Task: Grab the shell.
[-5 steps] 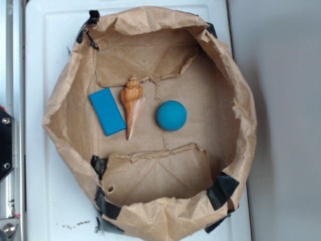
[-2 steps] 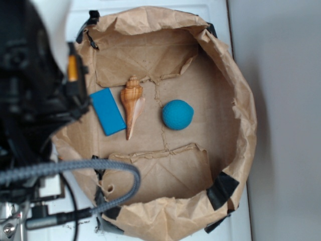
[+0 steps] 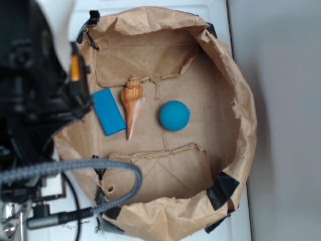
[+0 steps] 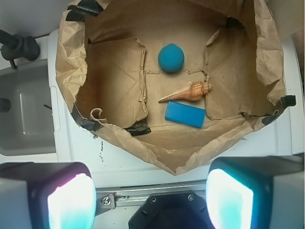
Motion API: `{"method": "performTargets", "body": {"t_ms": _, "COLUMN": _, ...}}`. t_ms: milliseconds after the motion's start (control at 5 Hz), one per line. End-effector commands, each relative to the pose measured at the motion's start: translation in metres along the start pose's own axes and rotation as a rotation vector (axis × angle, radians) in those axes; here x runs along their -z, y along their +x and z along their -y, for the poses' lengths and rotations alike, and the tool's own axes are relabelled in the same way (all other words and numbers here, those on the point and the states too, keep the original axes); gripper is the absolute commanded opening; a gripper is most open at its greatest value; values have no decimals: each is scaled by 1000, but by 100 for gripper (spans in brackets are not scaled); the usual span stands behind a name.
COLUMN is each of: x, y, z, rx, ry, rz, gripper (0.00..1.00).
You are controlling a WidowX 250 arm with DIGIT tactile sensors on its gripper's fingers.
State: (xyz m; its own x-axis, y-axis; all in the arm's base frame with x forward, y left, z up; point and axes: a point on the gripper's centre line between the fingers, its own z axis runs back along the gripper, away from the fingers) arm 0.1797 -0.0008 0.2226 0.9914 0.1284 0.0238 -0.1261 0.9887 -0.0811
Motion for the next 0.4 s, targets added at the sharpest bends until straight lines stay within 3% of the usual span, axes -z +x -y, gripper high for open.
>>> {"method": "performTargets", "body": {"t_ms": 0, "x": 70, "y": 61, "z": -41, "rx": -48, "ry": 73, "rz": 84, "gripper": 100}}
{"method": "performTargets", "body": {"t_ms": 200, "x": 94, "y": 66, "z": -48, "rx": -46, "ry": 117, "rz": 113, "gripper": 100}}
